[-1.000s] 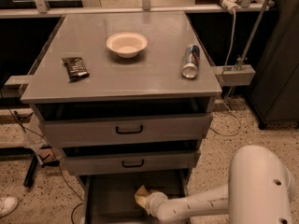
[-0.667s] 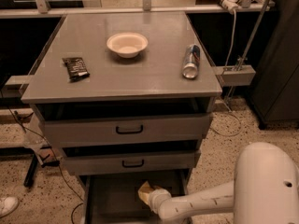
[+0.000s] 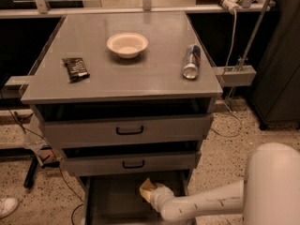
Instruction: Pick sponge from bottom drawer and place on counter
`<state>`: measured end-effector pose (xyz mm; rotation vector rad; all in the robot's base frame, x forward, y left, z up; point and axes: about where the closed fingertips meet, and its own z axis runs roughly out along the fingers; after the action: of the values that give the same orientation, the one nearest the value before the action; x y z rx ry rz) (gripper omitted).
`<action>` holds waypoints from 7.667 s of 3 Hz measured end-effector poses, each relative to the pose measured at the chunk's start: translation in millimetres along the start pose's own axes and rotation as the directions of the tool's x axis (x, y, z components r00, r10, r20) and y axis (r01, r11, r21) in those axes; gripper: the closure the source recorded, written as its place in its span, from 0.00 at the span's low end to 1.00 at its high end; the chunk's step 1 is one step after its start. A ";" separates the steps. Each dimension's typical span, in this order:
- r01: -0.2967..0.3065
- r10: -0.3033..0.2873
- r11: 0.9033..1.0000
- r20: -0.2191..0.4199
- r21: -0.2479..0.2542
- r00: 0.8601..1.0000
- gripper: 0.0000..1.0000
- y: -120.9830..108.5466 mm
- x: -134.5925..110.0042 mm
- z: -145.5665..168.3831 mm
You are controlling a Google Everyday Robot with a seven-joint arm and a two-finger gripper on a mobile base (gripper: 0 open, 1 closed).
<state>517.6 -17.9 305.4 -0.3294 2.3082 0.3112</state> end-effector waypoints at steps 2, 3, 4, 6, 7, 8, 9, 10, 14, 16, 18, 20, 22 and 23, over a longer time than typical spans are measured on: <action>-0.014 0.009 0.992 0.040 0.128 0.999 1.00 -31.6 -49.1 -86.0; -0.031 0.027 0.978 0.024 0.205 0.999 1.00 -51.0 -59.8 -130.2; -0.031 0.027 0.978 0.024 0.205 0.999 1.00 -51.0 -59.9 -130.3; -0.026 0.014 0.980 0.062 0.199 0.998 1.00 -36.8 -112.0 -192.5; -0.002 -0.016 0.976 0.081 0.219 0.997 1.00 -28.1 -142.4 -239.0; 0.014 -0.040 0.976 0.117 0.218 0.992 1.00 -16.5 -164.6 -271.4; 0.022 -0.051 0.975 0.126 0.223 0.991 1.00 -16.2 -170.5 -275.4; 0.061 -0.095 0.970 0.135 0.235 0.986 1.00 -16.7 -191.7 -284.1; 0.130 -0.205 0.943 0.226 0.306 0.952 1.00 -10.9 -299.9 -358.5; 0.134 -0.247 0.942 0.363 0.309 0.898 1.00 8.6 -367.8 -416.4; 0.260 -0.335 0.941 0.475 0.217 0.814 1.00 65.7 -449.2 -425.0; 0.329 -0.364 0.930 0.521 0.162 0.772 1.00 99.9 -482.0 -408.1; 0.298 -0.316 0.946 0.549 0.124 0.774 1.00 102.9 -499.1 -374.5; 0.295 -0.300 0.950 0.549 0.100 0.780 1.00 97.5 -506.4 -350.6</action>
Offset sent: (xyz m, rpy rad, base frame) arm -0.0289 -0.0874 0.1395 -0.1164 -0.0605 -0.1843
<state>592.2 32.0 922.6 -0.5174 1.6436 0.2007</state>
